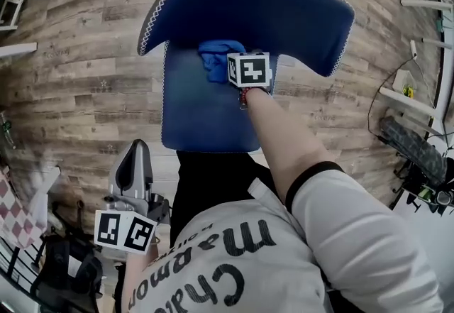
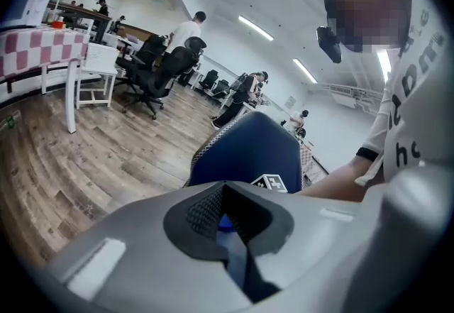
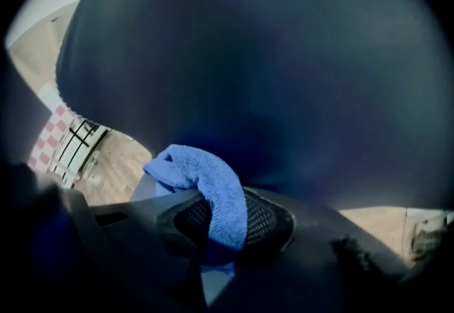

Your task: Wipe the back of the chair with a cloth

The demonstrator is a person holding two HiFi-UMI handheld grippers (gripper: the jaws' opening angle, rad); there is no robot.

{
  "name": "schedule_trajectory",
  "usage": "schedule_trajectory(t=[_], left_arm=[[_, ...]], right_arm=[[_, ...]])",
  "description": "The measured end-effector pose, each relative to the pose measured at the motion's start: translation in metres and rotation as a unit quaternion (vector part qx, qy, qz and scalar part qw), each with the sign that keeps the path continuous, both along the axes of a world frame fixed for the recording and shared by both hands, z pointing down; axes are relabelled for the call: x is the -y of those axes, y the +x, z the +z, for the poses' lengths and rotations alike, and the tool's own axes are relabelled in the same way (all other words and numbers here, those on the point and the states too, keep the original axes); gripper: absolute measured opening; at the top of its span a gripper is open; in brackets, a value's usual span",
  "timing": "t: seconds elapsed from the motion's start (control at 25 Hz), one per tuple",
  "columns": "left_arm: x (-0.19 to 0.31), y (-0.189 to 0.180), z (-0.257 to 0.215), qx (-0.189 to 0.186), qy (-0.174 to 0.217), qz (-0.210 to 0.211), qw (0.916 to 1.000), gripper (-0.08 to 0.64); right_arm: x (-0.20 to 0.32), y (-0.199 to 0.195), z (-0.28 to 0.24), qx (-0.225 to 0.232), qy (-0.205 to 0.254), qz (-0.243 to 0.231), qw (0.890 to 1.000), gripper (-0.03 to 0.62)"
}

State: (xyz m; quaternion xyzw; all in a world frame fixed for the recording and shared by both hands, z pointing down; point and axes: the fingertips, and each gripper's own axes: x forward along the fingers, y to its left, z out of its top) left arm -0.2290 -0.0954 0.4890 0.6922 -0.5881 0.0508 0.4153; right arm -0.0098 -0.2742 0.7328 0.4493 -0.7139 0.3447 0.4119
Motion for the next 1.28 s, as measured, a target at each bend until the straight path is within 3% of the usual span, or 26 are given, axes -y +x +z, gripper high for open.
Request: schedule_trajectory(t=[0.24, 0.4, 0.68, 0.76, 0.92, 1.0, 1.08, 1.16, 1.28], left_arm=[[0.042, 0.044, -0.005, -0.003, 0.015, 0.082, 0.9965, 0.008], [0.049, 0.068, -0.011, -0.003, 0.021, 0.127, 0.9917, 0.008], [0.061, 0.108, -0.045, -0.001, 0.073, 0.211, 0.9749, 0.008], [0.056, 0.113, -0.055, -0.002, 0.085, 0.221, 0.9716, 0.009], [0.043, 0.116, -0.078, -0.012, 0.110, 0.237, 0.9653, 0.008], [0.035, 0.122, -0.098, -0.040, 0.130, 0.258, 0.9564, 0.009], [0.023, 0.130, -0.124, -0.084, 0.156, 0.282, 0.9429, 0.008], [0.012, 0.132, -0.146, -0.105, 0.175, 0.289, 0.9353, 0.009], [-0.004, 0.117, -0.166, -0.094, 0.187, 0.264, 0.9413, 0.008]], right_arm=[[-0.014, 0.131, -0.005, -0.038, 0.006, 0.166, 0.985, 0.074], [-0.035, 0.199, -0.023, -0.054, 0.033, 0.267, 0.962, 0.074], [-0.084, 0.279, -0.067, -0.053, 0.093, 0.381, 0.918, 0.074], [-0.096, 0.289, -0.089, -0.045, 0.122, 0.390, 0.912, 0.072], [-0.103, 0.285, -0.154, -0.025, 0.203, 0.347, 0.915, 0.074], [-0.108, 0.276, -0.193, -0.008, 0.239, 0.326, 0.915, 0.074], [-0.113, 0.266, -0.234, 0.014, 0.272, 0.315, 0.909, 0.074], [-0.118, 0.253, -0.276, 0.033, 0.309, 0.301, 0.902, 0.074], [-0.134, 0.228, -0.335, 0.049, 0.357, 0.273, 0.892, 0.074]])
